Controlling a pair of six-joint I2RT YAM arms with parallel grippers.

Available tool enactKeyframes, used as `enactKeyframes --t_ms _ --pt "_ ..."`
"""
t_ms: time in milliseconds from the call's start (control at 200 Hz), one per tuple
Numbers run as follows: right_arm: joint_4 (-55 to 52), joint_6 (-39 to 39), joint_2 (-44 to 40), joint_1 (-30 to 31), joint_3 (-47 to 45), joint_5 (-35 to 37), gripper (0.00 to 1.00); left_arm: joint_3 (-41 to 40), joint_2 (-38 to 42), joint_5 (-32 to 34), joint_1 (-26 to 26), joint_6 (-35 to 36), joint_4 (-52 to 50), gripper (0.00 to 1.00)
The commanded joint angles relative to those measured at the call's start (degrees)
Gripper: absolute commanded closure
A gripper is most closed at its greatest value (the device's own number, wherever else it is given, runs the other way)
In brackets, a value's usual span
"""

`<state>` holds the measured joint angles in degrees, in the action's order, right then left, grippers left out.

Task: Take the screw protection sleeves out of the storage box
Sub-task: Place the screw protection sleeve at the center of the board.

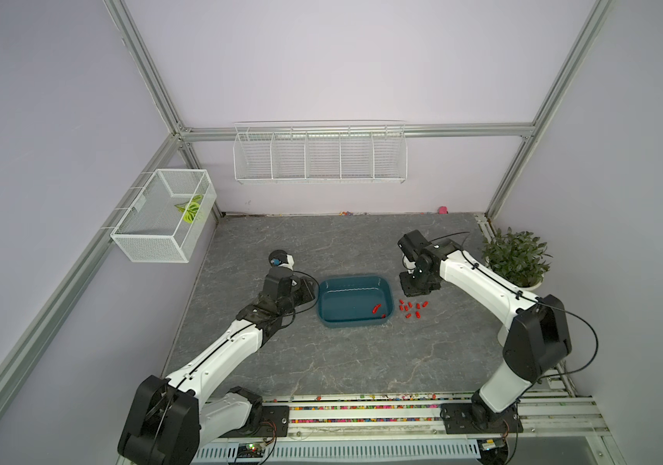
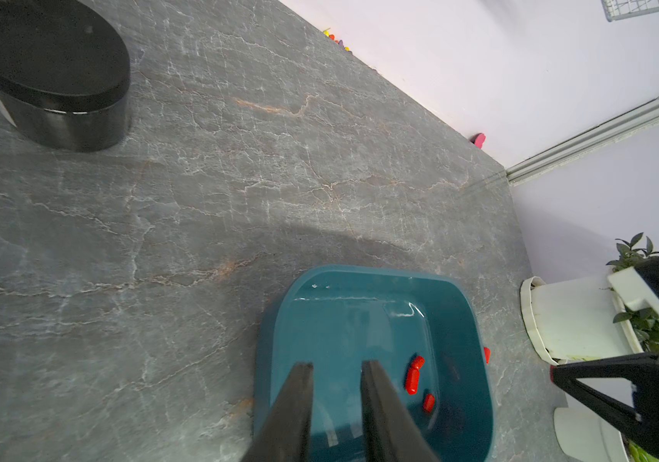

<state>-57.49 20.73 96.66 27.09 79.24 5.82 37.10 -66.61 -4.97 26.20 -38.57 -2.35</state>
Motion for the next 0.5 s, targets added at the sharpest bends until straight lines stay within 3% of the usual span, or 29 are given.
enactKeyframes --t_ms 0,255,495 --pt "3.36 -0.87 -2.15 -2.41 -4.36 -1.82 0.88 0.37 -1.42 0.01 -0.27 -0.17 -0.15 0.72" --pt "5.94 -2.09 -1.11 -7.77 -11.54 -2.91 0.87 0.52 -1.7 0.17 -0.27 -0.26 -0.29 0.72" --pt "7.1 -2.36 1.48 -8.22 -14.11 -1.97 0.85 0.77 -1.95 0.14 -0.27 -0.28 -0.42 0.71"
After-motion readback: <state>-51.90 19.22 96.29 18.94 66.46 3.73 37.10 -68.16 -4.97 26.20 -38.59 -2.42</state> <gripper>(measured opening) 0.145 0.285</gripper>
